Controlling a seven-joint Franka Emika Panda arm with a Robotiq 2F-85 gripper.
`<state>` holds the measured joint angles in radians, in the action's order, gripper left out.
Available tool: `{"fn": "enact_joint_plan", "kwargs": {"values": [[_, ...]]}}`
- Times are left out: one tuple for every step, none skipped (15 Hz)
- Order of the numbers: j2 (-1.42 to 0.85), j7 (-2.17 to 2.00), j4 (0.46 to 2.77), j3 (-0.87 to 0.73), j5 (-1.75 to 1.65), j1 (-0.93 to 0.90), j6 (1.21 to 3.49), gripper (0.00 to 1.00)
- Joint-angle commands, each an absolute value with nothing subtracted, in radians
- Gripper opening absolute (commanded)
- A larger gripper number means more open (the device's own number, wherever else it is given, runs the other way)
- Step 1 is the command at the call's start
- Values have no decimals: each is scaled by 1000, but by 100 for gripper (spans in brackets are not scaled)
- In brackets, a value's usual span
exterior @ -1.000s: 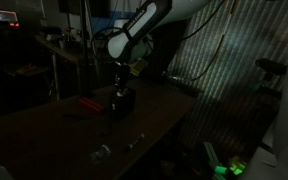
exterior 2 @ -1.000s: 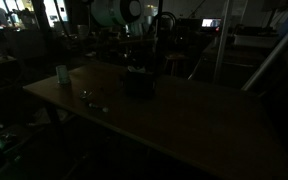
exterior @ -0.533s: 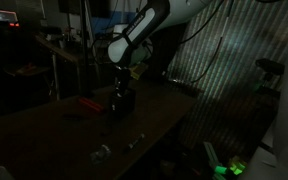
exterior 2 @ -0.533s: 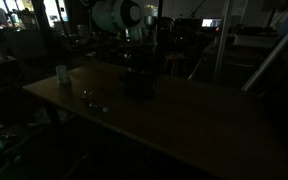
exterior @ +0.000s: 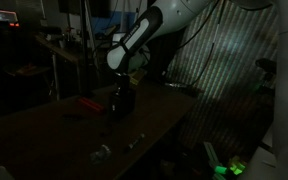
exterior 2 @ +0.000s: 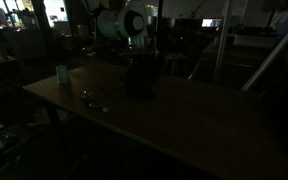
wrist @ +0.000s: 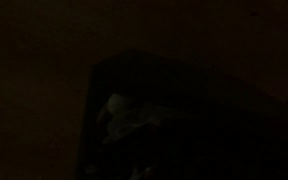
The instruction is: Put the towel in the box
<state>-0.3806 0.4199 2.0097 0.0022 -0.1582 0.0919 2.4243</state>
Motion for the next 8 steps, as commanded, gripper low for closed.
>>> {"fn": "enact_joint_plan", "kwargs": {"values": [[-458,465,1936,24,-111,115,2401,0],[-474,476,1922,30,-98,120,2397,0],[-488,488,1911,36,-84,126,2392,0],[-501,498,1901,41,-73,131,2388,0],[-506,504,1893,43,-66,133,2380,0],[-504,508,1890,43,-63,136,2371,0],[-499,512,1890,44,-57,140,2365,0],[-490,515,1893,44,-52,145,2361,0]]}}
